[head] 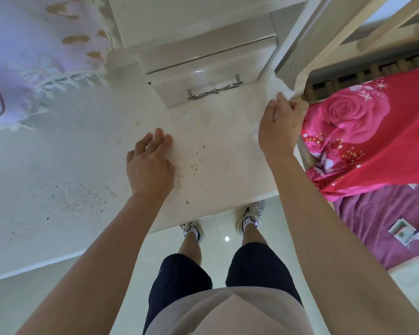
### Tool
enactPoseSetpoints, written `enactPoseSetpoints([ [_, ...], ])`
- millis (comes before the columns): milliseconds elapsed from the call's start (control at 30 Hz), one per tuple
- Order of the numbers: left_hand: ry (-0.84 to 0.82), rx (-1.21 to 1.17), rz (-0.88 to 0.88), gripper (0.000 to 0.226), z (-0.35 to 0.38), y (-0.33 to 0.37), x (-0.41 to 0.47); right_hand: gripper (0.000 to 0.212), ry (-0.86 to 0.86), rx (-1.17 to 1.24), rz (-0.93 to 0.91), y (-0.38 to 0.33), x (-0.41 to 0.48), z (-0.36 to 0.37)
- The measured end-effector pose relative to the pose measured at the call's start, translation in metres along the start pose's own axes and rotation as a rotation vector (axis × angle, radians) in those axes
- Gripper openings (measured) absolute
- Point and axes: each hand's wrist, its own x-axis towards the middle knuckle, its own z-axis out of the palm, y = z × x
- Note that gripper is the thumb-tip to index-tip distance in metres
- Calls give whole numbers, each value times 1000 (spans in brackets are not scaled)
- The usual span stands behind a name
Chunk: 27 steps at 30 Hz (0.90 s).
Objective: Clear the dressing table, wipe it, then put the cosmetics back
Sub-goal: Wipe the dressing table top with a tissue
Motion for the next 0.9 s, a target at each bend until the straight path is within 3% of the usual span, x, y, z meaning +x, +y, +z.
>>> enactPoseSetpoints([
  [133, 9, -18, 30, 49, 0, -4, 0, 50, -231, -272, -265, -21, -22, 36],
  [233, 10, -109, 1, 50, -3, -8, 0, 54, -381, -212, -452, -58, -57, 50],
  [333, 62, -200, -20, 46, -11, -17, -2, 41, -598, -32, -534, -70, -76, 46],
  [400, 98, -153, -20, 48, -16, -27, -7, 37, -550, 108, -466, -61, -73, 34],
  [467, 116, -98, -49, 51, -20, -36, -10, 40, -326, 139, -317, -40, -64, 15],
  [533, 111, -60, -94, 53, -18, -44, -12, 41, -128, 53, -158, -7, -56, -2],
  [600, 102, -45, -122, 52, -13, -50, -15, 42, -43, -105, -93, 16, -61, -11],
  [667, 103, -38, -120, 50, -6, -54, -18, 47, -64, -215, -139, 19, -82, -5],
  [900, 66, -60, -75, 55, -8, -63, -20, 54, -339, -57, -392, -66, -156, 48],
])
